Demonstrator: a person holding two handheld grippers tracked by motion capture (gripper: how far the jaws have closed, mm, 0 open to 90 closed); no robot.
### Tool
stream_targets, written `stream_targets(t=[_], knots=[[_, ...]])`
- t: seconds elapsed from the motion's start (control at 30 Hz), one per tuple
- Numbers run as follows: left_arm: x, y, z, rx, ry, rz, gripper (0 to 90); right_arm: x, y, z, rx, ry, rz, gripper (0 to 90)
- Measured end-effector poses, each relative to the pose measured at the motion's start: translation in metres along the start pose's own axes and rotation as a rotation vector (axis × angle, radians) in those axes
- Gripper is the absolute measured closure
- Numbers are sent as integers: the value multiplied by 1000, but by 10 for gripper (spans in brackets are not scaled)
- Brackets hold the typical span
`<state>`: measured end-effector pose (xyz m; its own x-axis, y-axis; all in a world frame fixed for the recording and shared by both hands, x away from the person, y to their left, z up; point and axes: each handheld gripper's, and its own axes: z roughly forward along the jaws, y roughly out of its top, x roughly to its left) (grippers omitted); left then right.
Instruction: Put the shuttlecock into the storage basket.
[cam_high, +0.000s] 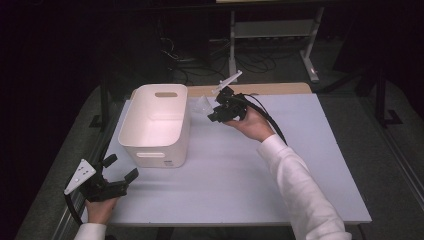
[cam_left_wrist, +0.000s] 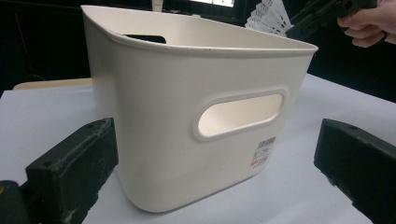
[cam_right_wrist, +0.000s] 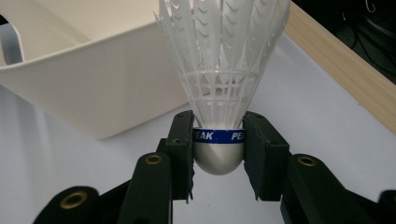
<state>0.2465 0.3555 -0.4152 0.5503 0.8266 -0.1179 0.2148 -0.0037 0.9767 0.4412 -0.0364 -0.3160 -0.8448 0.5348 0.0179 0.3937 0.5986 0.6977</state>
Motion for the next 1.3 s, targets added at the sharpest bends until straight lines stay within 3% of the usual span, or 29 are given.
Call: stream_targets(t=[0.2,0.23,0.33,0.77,1.3], knots=[[0,0,0,4,2,1,0,2,8,-8,-20,3,2,639],[-2,0,1,-10,0,-18,0,2,9,-9,-24,2,-6,640],[0,0,0,5,-2,3,0,2,11,-11,-30,6,-6,640],[0,0,1,6,-7,-5,0,5,17,-12,-43,17,2,640],[0,0,1,-4,-8,-12,0,19,33,-16,-65,30,-46,640]])
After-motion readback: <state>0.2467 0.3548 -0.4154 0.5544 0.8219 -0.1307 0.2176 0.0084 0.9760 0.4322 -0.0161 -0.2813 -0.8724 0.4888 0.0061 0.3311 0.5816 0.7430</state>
